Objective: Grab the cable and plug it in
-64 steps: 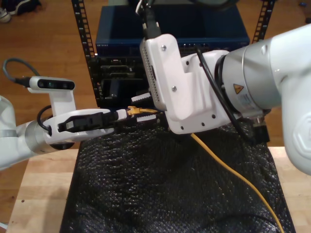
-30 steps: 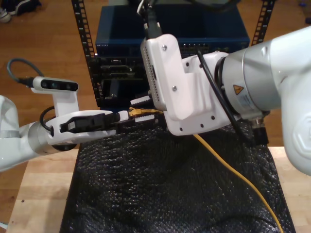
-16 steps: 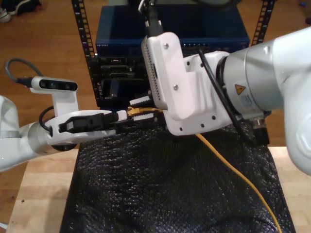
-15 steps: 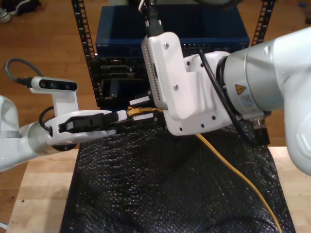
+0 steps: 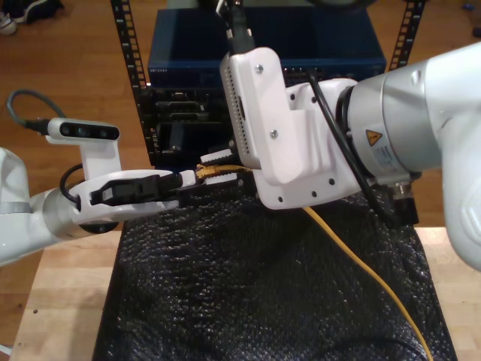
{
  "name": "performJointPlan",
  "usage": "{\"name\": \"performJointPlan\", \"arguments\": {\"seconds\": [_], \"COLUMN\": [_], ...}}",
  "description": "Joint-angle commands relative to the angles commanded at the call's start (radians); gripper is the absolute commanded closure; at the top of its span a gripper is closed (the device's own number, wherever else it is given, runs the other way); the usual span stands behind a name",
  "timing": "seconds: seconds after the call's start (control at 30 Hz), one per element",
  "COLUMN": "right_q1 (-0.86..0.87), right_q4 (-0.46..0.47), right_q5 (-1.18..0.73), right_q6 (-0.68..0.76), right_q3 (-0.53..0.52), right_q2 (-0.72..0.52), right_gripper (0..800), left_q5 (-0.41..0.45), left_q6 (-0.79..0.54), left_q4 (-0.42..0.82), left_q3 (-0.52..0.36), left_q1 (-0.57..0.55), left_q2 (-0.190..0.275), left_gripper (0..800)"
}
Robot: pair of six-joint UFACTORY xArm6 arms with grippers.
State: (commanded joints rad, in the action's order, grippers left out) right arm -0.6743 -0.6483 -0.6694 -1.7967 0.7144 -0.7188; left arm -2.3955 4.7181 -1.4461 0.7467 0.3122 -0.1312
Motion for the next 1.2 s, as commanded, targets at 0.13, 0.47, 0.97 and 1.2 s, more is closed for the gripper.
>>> {"name": "performJointPlan", "arguments": {"seconds": [0.13,0.47,0.97,1.2], "right_q1": [0.000,0.000,0.000,0.000], "right_q4": [0.000,-0.002,-0.002,-0.002], "right_q5": [0.000,0.000,0.000,0.000], "right_q6": [0.000,0.000,0.008,0.009], "right_q3": [0.000,0.000,-0.005,-0.005], "right_q2": [0.002,0.000,0.000,0.000], "right_gripper": [676,693,798,798], "left_q5": [0.000,0.000,-0.002,-0.011], "left_q6": [0.000,0.000,0.003,0.037], "left_q4": [0.000,0.000,0.000,0.000], "left_q3": [0.000,0.002,0.005,0.006], "left_q1": [0.000,0.000,0.000,0.000], "left_q2": [0.000,0.000,0.000,0.000], "left_gripper": [787,787,693,448]}}
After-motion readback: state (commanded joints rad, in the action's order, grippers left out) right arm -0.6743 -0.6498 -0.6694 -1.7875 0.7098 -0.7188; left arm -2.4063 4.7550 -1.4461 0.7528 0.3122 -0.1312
